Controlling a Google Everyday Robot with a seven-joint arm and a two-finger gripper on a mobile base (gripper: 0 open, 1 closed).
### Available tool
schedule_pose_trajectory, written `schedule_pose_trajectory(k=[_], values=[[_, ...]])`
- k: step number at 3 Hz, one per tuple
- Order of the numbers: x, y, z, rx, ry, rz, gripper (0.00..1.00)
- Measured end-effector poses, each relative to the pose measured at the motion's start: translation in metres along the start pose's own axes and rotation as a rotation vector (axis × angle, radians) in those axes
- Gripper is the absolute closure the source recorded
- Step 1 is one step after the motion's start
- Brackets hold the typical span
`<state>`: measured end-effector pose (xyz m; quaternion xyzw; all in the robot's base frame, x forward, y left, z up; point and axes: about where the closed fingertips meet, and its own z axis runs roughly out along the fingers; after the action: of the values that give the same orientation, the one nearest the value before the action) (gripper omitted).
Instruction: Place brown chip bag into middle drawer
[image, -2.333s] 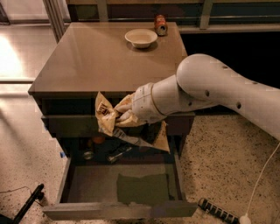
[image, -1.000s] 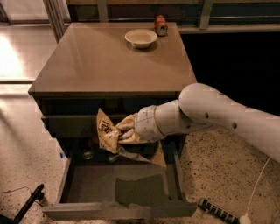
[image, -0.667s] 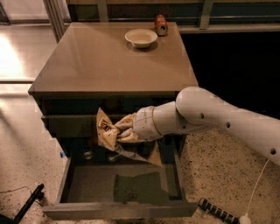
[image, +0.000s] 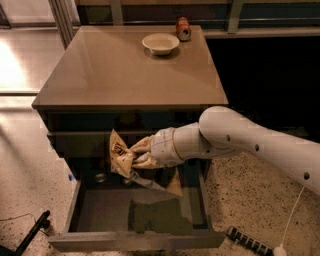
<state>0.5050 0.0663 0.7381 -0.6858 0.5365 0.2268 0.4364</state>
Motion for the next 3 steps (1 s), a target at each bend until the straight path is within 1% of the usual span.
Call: schedule_pose_trajectory(k=[2,3], values=[[0.035,0.037,0.043,-0.066,-0.035,0.082,1.0],[0.034,0.039,0.045,-0.067,-0.042,0.081,1.0]])
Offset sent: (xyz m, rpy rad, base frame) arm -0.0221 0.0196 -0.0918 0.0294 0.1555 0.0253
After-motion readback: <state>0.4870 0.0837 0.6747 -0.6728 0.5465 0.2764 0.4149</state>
